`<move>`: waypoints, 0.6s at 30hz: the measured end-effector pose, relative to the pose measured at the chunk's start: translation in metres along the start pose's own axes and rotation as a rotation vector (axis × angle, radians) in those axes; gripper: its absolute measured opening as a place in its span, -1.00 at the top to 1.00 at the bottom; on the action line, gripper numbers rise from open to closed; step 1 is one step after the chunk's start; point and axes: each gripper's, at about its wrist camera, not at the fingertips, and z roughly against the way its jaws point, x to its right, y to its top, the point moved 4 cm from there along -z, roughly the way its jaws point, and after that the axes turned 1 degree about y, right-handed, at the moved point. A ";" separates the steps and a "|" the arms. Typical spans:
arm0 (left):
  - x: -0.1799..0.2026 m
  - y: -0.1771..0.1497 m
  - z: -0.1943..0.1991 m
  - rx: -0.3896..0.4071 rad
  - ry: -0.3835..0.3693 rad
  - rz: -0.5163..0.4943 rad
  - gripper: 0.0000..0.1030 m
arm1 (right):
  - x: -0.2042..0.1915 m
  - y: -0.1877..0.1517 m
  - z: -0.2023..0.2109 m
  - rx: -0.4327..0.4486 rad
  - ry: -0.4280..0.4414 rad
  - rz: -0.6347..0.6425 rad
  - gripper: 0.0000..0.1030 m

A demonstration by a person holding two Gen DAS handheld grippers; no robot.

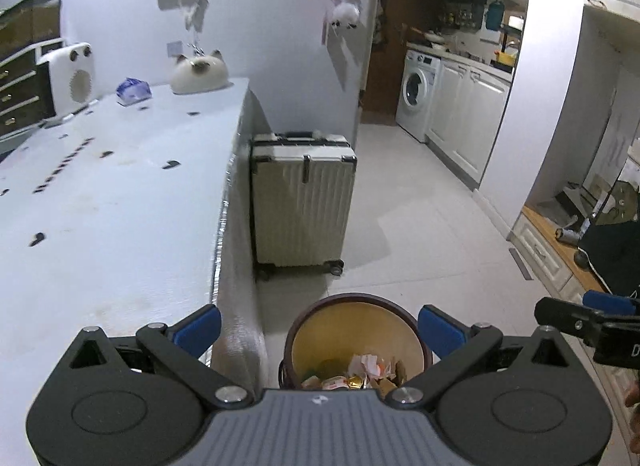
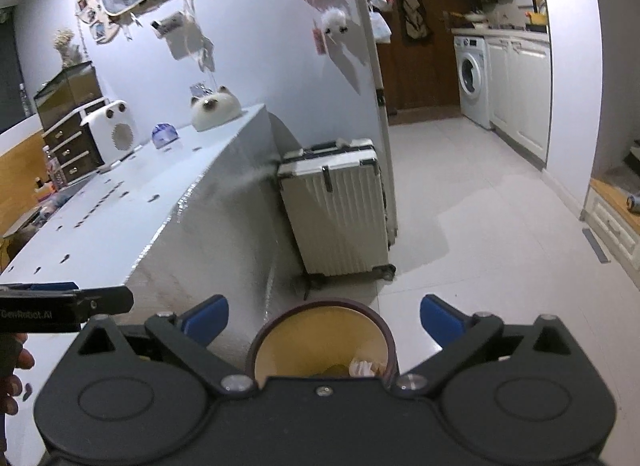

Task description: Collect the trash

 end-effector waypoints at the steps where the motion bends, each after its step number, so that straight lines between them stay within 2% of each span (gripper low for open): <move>1: -0.002 -0.002 0.006 0.007 -0.002 0.001 -1.00 | -0.003 0.000 0.005 0.004 0.002 0.006 -1.00; 8: -0.009 -0.019 0.040 0.030 -0.004 -0.001 -1.00 | -0.020 -0.008 0.029 -0.007 -0.010 0.038 -1.00; 18: -0.021 -0.047 0.061 -0.004 0.040 0.030 -1.00 | -0.034 -0.026 0.043 -0.038 -0.038 0.053 -1.00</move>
